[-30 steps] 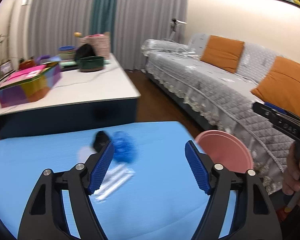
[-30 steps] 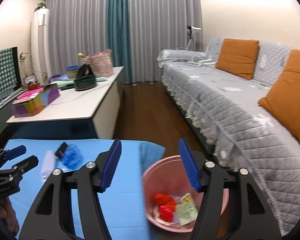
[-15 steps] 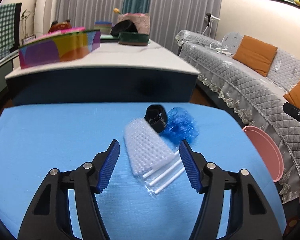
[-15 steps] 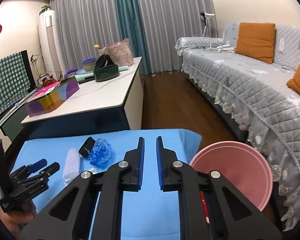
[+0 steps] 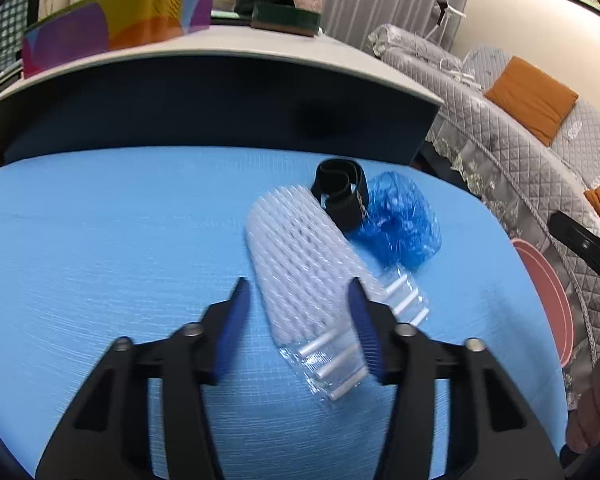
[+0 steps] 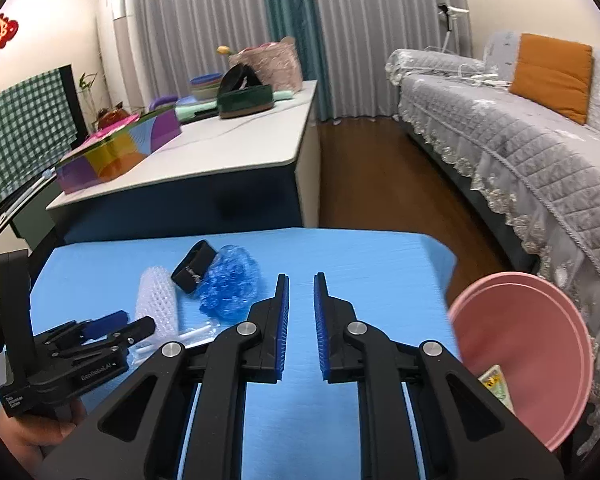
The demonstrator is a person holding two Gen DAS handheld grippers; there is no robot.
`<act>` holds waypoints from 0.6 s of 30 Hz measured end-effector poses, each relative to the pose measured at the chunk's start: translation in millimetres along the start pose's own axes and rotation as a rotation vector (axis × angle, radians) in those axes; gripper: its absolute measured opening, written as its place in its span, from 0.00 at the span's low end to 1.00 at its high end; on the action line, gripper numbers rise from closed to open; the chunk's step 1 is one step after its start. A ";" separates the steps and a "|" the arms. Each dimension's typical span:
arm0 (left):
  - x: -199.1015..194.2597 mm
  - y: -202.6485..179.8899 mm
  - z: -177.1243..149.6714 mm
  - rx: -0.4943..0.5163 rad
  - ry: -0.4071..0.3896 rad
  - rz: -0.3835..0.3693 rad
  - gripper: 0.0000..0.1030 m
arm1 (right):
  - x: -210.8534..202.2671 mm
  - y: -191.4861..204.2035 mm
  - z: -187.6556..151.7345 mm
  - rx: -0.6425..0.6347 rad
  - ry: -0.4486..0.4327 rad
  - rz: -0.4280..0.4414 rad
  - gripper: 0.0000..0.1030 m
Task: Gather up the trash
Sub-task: 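Grasp the white bubble-foam sleeve with the left tool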
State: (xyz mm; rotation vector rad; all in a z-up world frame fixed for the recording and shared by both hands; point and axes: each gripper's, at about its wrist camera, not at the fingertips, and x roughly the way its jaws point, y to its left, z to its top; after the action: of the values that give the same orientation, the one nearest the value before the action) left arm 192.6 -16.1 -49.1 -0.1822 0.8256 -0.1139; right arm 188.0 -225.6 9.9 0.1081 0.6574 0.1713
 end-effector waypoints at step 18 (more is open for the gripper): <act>-10.9 35.6 2.8 -0.049 -0.029 0.076 0.12 | 72.4 46.9 -4.9 -0.008 0.130 0.102 0.46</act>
State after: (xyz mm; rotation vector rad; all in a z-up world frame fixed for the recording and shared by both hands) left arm 188.4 20.9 -46.7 -0.1978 0.8060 -0.0192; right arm 235.5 -165.5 -30.0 0.1239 0.7809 0.2804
